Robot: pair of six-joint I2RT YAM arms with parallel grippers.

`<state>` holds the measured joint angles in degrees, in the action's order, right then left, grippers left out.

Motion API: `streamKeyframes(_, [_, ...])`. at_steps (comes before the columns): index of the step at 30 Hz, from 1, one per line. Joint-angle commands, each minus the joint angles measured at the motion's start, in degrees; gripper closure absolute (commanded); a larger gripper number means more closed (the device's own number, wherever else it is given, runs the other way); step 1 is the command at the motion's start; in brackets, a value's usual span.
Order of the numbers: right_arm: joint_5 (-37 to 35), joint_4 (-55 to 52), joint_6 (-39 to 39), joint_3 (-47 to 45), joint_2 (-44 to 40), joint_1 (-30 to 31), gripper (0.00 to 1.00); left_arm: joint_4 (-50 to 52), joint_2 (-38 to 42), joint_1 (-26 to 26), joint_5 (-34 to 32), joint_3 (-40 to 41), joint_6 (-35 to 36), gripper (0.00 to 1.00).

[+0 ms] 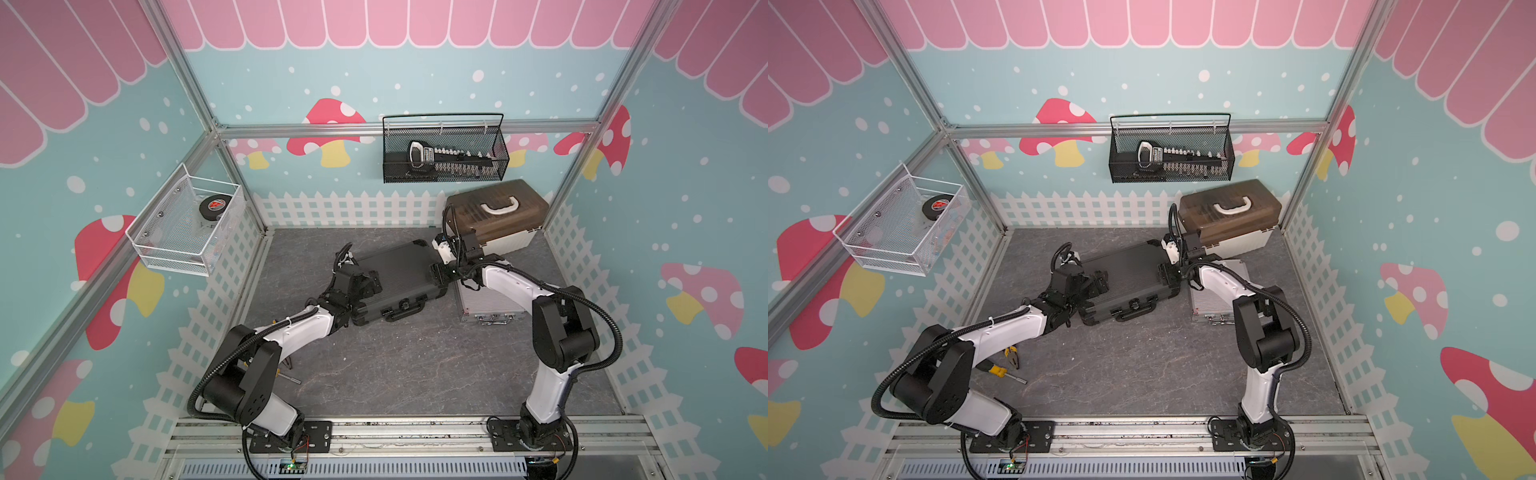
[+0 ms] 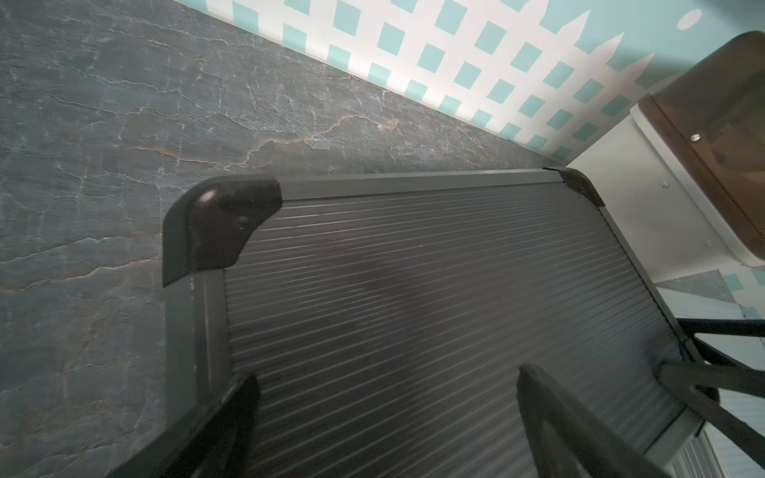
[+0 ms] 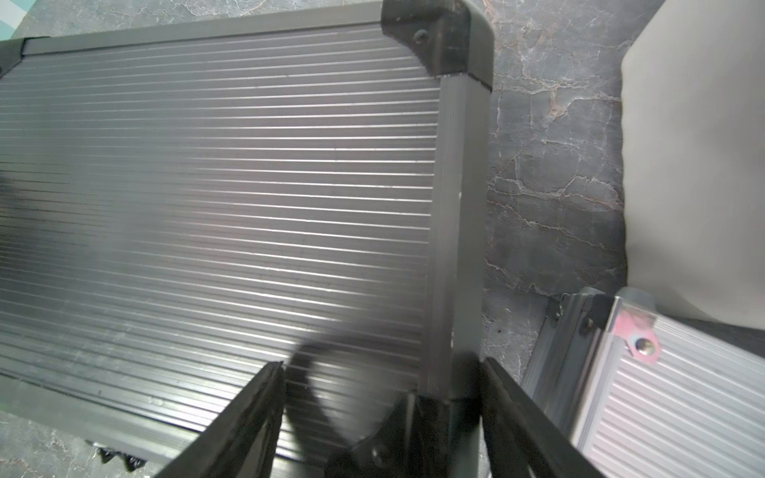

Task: Close the poker set cases
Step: Fasten the fastener on the poker set case.

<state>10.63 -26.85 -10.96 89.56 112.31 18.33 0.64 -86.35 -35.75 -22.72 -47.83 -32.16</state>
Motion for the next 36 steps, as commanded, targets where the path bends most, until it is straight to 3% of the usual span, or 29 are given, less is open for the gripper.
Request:
streamKeyframes(1, [1.8, -1.6, 1.9, -0.2, 0.8, -0.1, 0.31, 5.1, -1.5, -0.1, 3.5, 3.2, -3.2, 0.01])
streamKeyframes(14, [14.1, 2.9, 2.7, -12.6, -3.0, 0.5, 0.29, 3.3, -4.6, 1.8, 7.1, 3.0, -4.7, 0.01])
streamKeyframes(21, [17.4, 3.6, 3.5, -14.9, -4.3, 5.6, 0.29, 1.9, -5.4, 6.6, 10.7, 3.4, -4.0, 0.01])
streamKeyframes(26, [15.0, 2.3, 4.1, -13.8, -3.9, 10.4, 0.29, 2.2, -5.4, 9.6, 11.6, 2.8, -2.9, 0.01])
streamKeyframes(32, [15.0, 1.4, 4.3, -12.7, -2.0, 11.0, 0.28, 1.8, -5.5, 11.3, 12.6, 2.6, -2.6, 0.01])
streamKeyframes(36, [9.5, -0.8, 8.9, -11.1, -3.1, 11.1, 0.28, 1.1, -5.7, 11.3, 13.4, 2.3, -2.7, 0.01])
